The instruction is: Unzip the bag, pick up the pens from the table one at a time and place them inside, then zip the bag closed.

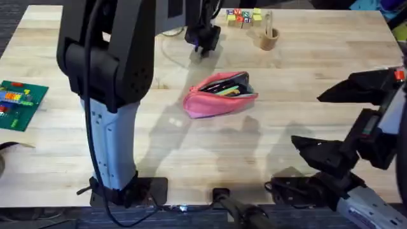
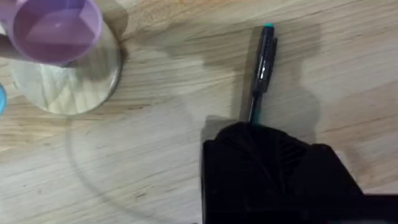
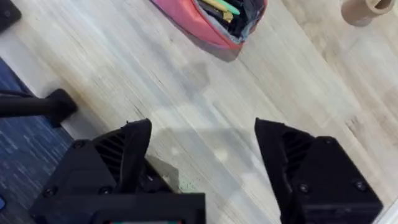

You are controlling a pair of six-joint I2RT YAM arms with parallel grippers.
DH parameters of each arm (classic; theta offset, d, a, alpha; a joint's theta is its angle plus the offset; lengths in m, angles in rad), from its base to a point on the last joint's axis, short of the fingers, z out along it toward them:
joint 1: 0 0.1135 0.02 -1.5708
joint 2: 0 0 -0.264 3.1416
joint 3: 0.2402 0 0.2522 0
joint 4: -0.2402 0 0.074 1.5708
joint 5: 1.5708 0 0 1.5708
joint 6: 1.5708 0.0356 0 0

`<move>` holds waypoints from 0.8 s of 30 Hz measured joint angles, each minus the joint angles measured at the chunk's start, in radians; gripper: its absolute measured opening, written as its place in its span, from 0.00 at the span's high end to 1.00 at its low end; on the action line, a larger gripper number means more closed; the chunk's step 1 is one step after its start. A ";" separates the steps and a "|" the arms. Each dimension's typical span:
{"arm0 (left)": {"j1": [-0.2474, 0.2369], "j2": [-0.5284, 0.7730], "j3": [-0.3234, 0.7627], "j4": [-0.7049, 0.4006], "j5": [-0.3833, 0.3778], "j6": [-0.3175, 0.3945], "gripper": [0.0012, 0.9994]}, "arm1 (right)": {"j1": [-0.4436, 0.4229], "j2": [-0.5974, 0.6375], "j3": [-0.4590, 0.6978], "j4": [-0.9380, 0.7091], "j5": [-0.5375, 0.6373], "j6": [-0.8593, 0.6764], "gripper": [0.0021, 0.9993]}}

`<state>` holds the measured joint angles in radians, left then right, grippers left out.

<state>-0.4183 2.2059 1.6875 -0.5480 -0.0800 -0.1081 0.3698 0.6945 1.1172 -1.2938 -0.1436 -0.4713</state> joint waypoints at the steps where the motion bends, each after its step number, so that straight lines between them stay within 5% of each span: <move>1: 0.000 0.000 0.003 -0.007 -0.010 0.000 0.96 | 0.000 0.000 0.000 0.000 0.000 0.000 0.00; 13: 0.003 -0.020 0.011 -0.053 -0.076 0.125 0.96 | 0.000 0.000 0.000 0.000 0.000 0.000 0.00; 24: -0.017 -0.197 0.011 -0.156 -0.052 0.252 0.96 | 0.000 0.000 0.000 0.000 0.000 0.000 0.00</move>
<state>-0.4348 2.0085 1.6989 -0.7040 -0.1317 0.1442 0.3698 0.6946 1.1172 -1.2938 -0.1436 -0.4713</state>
